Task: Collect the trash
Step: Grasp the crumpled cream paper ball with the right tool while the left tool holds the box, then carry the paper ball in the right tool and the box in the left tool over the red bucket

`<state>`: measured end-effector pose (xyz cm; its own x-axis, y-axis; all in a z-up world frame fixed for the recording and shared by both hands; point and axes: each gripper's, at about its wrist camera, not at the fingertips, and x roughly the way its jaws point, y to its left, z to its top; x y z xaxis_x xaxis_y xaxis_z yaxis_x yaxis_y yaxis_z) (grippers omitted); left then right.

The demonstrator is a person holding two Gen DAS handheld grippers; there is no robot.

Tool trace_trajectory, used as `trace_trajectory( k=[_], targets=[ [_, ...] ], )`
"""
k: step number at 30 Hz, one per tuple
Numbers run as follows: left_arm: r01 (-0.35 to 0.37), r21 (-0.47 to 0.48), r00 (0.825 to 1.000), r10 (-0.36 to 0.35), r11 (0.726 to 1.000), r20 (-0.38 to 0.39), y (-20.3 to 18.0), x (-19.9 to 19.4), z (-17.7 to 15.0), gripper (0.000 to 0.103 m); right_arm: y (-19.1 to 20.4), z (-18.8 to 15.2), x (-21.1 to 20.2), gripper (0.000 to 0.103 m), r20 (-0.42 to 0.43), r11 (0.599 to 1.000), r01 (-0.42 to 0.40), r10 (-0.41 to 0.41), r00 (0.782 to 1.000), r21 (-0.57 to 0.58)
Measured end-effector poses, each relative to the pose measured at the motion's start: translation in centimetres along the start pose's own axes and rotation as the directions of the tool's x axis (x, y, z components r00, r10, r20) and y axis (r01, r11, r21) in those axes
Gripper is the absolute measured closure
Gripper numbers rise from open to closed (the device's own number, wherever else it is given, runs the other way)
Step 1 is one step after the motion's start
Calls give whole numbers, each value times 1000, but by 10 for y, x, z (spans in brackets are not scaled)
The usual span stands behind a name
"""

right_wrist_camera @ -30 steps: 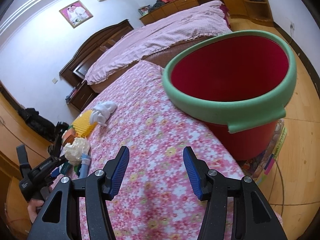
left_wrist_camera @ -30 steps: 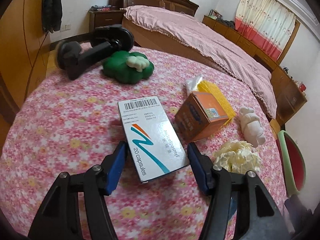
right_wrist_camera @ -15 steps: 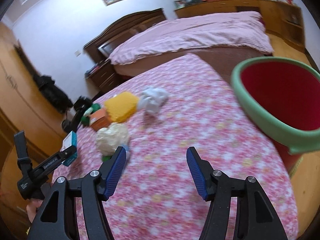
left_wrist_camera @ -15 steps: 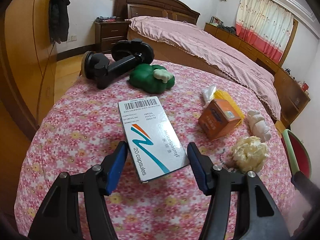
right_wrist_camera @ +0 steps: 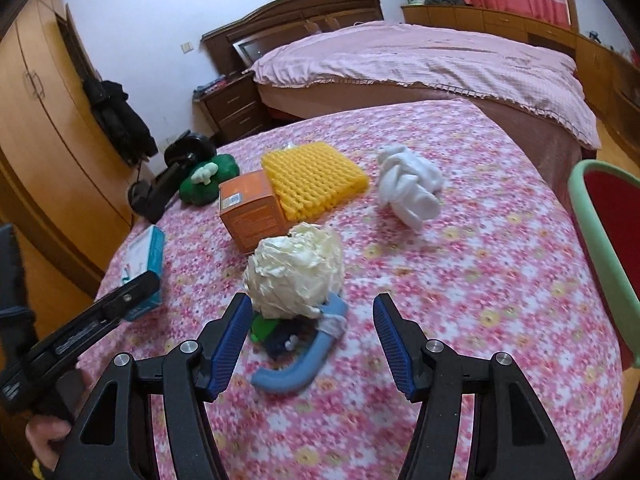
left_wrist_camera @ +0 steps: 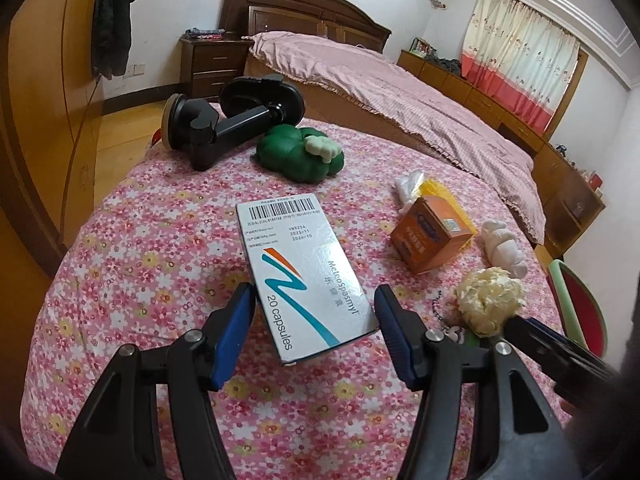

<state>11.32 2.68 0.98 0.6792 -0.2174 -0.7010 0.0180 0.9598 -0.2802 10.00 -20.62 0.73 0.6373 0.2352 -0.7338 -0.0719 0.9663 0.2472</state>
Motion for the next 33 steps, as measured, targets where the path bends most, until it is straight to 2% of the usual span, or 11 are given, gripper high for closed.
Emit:
trace_trajectory(
  k=[6,8,9,12,13,14,15,24,33],
  targets=[
    [52,19,999,-53,998,10,-2,-7,-4,41,5,2,14,39,-15,999,8,-8,1000,37],
    [76,27,997,-77,997,18,-3,-9,-5,41,7,2,17,46,-18,999,13,-12,1000,44],
    [86,29,996,-86,996,20,-4,-10,-5,41,8,2,17,54,-17,999,21,-21,1000,39],
    [127,37,992,-128,991,22,-5,-10,-5,41,13,1,17,58,-1,998,47,-47,999,34],
    [141,39,990,-142,989,24,-5,-11,-6,41,14,1,17,62,5,998,50,-51,999,37],
    [155,41,987,-156,987,26,-6,-11,-6,41,15,1,15,72,20,998,54,-55,998,41],
    [166,43,986,-167,985,26,-6,-11,-6,41,15,0,13,73,28,997,61,-62,998,44],
    [250,52,968,-251,967,7,-10,-10,-11,41,15,0,-10,77,136,991,107,-118,984,81],
    [286,78,958,-287,955,-1,-21,-17,-14,41,7,-7,-50,77,214,984,131,-155,964,120]
  ],
)
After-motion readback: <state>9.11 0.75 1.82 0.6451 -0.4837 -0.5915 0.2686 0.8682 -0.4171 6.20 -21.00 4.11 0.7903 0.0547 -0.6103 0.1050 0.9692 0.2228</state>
